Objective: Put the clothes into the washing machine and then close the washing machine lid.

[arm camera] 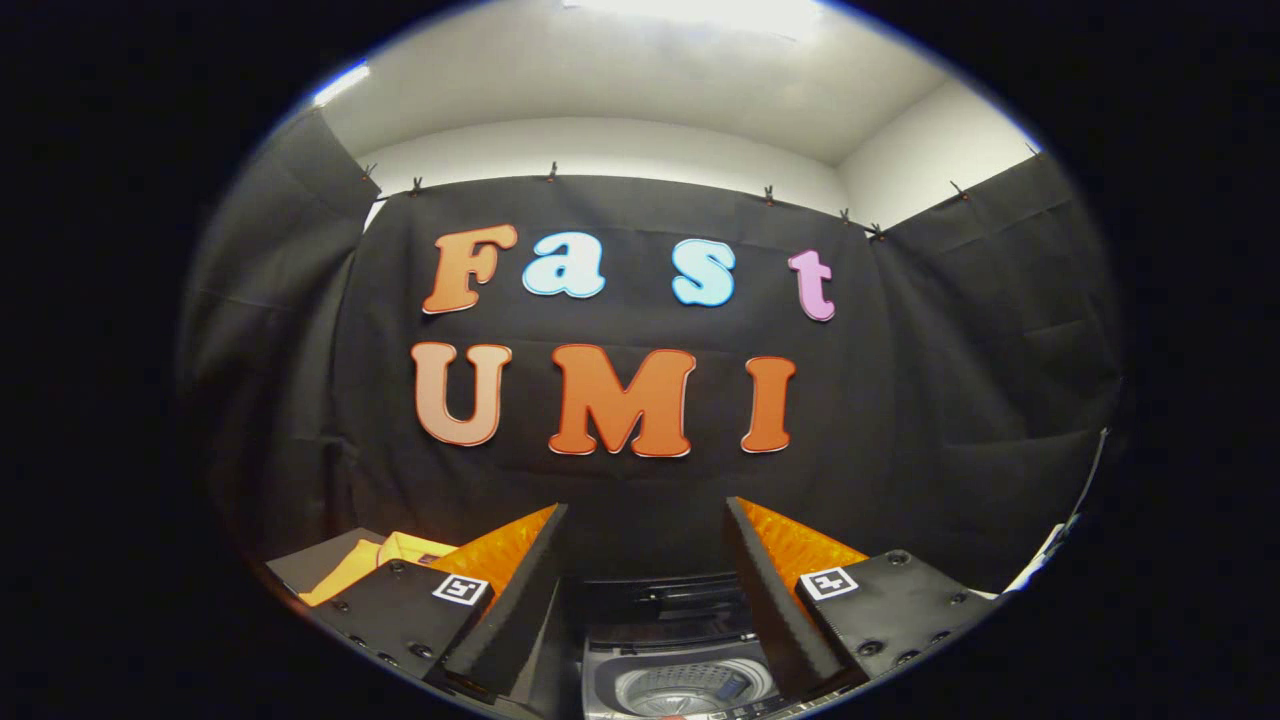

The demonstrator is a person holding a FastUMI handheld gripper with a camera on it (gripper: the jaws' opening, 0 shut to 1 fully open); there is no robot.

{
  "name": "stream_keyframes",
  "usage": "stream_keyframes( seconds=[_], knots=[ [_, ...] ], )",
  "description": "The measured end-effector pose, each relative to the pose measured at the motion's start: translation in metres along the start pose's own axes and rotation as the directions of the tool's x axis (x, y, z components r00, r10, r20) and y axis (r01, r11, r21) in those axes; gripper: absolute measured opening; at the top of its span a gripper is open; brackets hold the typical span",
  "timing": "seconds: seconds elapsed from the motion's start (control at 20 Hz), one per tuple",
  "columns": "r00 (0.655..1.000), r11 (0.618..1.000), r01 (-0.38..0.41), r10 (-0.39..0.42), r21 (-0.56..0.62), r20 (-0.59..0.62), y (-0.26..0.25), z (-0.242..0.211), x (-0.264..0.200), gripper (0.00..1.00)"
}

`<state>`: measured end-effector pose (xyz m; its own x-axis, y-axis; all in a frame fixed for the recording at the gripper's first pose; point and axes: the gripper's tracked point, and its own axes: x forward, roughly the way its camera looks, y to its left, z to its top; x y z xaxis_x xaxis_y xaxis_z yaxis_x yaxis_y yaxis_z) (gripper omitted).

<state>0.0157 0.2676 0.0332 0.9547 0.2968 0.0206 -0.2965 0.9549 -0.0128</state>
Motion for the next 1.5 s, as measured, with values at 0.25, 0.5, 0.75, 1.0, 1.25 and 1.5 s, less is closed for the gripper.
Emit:
stream_keyframes(
  seconds=[0.25, 0.5, 0.75, 1.0, 1.25, 1.5],
  knots=[
    [0.993, 0.993, -0.119, 0.119, 0.013, -0.021, 0.103, -0.013, 0.017, 0.97],
    [0.969, 0.971, -0.237, 0.239, 0.039, -0.066, 0.198, -0.041, 0.026, 0.97],
    [0.942, 0.954, -0.282, 0.295, 0.099, -0.161, 0.257, -0.086, 0.036, 0.98],
    [0.9, 0.955, -0.263, 0.295, 0.14, -0.321, 0.288, -0.146, 0.044, 0.98],
    [0.861, 0.968, -0.223, 0.253, 0.118, -0.441, 0.298, -0.196, 0.048, 0.98],
    [0.784, 0.975, -0.167, 0.22, 0.144, -0.58, 0.305, -0.24, 0.044, 0.98]
  ],
)
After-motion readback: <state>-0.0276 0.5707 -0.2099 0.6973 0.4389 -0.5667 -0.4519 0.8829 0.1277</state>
